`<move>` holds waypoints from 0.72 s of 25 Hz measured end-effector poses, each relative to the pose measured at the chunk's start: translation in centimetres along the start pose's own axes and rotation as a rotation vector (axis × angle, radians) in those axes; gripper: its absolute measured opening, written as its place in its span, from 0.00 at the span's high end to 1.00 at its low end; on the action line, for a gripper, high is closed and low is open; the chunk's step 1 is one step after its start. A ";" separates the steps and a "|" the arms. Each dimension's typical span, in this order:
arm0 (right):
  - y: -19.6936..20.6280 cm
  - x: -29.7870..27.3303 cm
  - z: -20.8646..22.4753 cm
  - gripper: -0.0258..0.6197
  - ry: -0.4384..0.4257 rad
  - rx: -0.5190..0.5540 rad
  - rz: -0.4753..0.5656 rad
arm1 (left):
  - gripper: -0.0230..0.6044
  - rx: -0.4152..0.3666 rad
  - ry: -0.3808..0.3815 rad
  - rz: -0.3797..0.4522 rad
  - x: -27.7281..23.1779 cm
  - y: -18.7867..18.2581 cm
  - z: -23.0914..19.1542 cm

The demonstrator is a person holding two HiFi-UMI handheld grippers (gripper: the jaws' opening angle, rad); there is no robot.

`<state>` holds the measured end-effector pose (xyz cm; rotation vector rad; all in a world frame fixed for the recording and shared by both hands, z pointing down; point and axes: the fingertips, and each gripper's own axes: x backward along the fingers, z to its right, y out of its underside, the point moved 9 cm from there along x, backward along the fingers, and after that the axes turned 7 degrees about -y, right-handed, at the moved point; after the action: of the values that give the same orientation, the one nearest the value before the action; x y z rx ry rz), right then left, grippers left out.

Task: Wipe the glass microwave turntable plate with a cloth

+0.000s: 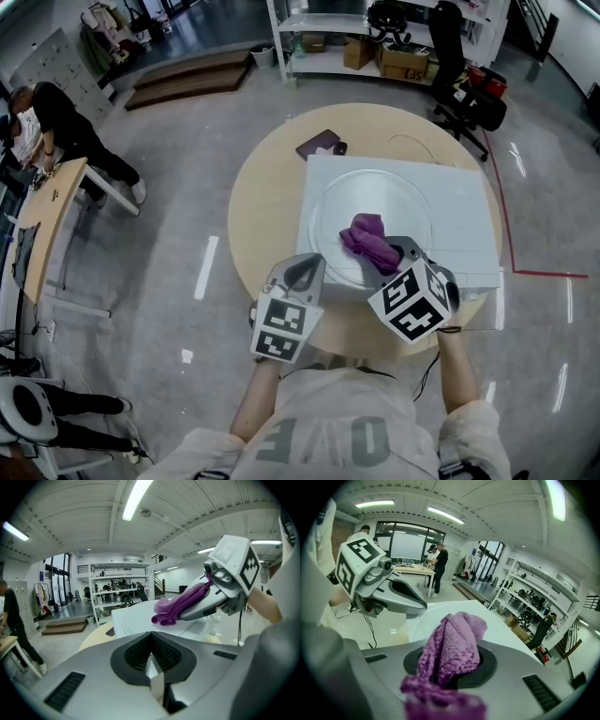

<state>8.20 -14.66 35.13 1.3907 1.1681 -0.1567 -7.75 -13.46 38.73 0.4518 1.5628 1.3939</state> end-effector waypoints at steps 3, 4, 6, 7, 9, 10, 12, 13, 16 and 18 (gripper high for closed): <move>0.6 0.8 -1.7 0.88 -0.016 -0.007 0.023 | 0.96 -0.003 -0.004 -0.001 0.1 0.1 0.0; 0.8 1.1 -2.0 0.88 -0.020 -0.012 0.027 | 0.96 -0.004 -0.006 -0.001 0.0 0.1 0.1; 1.1 1.5 -2.6 0.88 -0.027 -0.014 0.029 | 0.96 -0.007 -0.010 -0.001 0.0 0.1 0.1; 1.2 1.6 -2.9 0.88 -0.029 -0.012 0.025 | 0.96 -0.009 -0.011 -0.001 0.0 0.1 0.1; 1.2 2.0 -3.5 0.88 -0.033 -0.007 0.019 | 0.96 -0.010 -0.012 -0.007 0.0 0.0 0.1; 1.3 2.1 -3.7 0.88 -0.035 -0.005 0.017 | 0.96 -0.011 -0.012 -0.011 0.1 0.0 0.1; 1.4 2.4 -4.1 0.88 -0.034 -0.002 0.016 | 0.96 -0.023 -0.016 -0.019 0.0 0.0 0.1; 1.5 2.4 -4.1 0.88 -0.031 -0.002 0.018 | 0.96 -0.038 -0.021 -0.026 -0.1 0.1 0.3; 1.7 2.4 -3.9 0.88 -0.031 -0.017 0.028 | 0.96 -0.084 -0.041 -0.050 -0.4 0.3 0.8; 1.8 2.3 -3.9 0.88 -0.037 -0.024 0.031 | 0.96 -0.082 -0.039 -0.054 -0.4 0.4 0.8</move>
<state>8.47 -9.84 35.59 1.3787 1.1140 -0.1463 -7.04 -13.19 39.37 0.3824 1.4703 1.3944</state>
